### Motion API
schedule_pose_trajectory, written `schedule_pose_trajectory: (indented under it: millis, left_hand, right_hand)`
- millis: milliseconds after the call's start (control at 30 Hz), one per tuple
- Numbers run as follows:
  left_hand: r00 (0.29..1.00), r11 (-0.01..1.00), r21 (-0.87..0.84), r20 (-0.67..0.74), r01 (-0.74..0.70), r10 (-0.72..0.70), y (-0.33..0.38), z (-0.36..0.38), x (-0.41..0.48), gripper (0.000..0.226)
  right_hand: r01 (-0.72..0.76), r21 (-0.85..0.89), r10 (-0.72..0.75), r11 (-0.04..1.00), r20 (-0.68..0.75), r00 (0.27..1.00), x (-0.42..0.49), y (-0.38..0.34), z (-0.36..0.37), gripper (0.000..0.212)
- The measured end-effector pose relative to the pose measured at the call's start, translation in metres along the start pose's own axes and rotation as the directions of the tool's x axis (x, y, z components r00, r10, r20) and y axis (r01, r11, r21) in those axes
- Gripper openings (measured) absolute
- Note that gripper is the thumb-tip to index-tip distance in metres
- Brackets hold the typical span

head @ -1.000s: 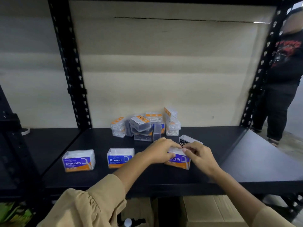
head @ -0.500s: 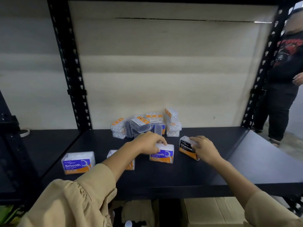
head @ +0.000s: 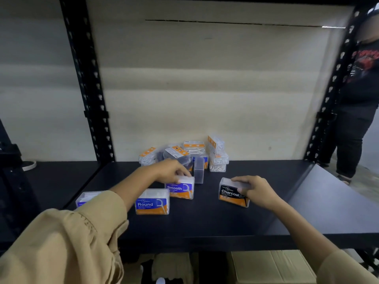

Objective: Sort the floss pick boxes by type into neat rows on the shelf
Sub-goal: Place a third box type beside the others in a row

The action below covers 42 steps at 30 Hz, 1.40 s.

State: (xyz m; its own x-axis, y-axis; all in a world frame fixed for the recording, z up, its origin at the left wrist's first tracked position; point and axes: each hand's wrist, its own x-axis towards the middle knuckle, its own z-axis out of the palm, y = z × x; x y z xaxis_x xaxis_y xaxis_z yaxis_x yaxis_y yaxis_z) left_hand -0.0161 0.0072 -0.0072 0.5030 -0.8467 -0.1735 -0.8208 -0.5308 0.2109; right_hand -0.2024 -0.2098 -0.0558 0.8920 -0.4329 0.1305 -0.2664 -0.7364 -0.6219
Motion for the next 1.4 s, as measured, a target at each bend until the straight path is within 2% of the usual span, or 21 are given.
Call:
schedule_pose_trajectory:
  millis: [300, 533, 633, 800, 1000, 1133, 1400]
  left_hand:
    - [0.976, 0.978, 0.025, -0.069, 0.208, -0.206, -0.089, -0.012, -0.039, 0.049]
    - [0.942, 0.943, -0.080, -0.069, 0.324, -0.329, -0.138, -0.014, -0.084, 0.049]
    - [0.926, 0.921, -0.159, -0.069, 0.357, -0.371, -0.142, -0.014, -0.096, 0.042]
    - [0.918, 0.885, -0.284, -0.039, 0.369, -0.395, -0.154, -0.011, -0.110, 0.035]
    - [0.907, 0.877, -0.232, 0.087, 0.421, -0.413, -0.150, -0.018, -0.112, 0.040]
    - [0.893, 0.875, -0.181, 0.147, 0.448, -0.426, -0.141, -0.019, -0.112, 0.054]
    - [0.903, 0.887, -0.180, 0.152, 0.425, -0.402, -0.132, -0.015, -0.118, 0.057]
  right_hand:
    - [0.132, 0.131, -0.155, 0.983, 0.182, 0.971, -0.004, -0.043, 0.035, 0.035]
    - [0.184, 0.192, -0.228, 0.964, 0.238, 0.944, 0.000, -0.065, 0.057, 0.035]
    - [0.188, 0.207, -0.238, 0.960, 0.254, 0.937, 0.002, -0.069, 0.061, 0.036]
    - [0.200, 0.218, -0.254, 0.955, 0.261, 0.931, 0.001, -0.074, 0.065, 0.036]
    - [0.199, 0.243, -0.262, 0.949, 0.262, 0.929, 0.000, -0.075, 0.067, 0.036]
    - [0.202, 0.233, -0.261, 0.951, 0.262, 0.929, 0.001, -0.075, 0.067, 0.036]
    - [0.191, 0.228, -0.248, 0.955, 0.255, 0.935, -0.001, -0.076, 0.067, 0.036]
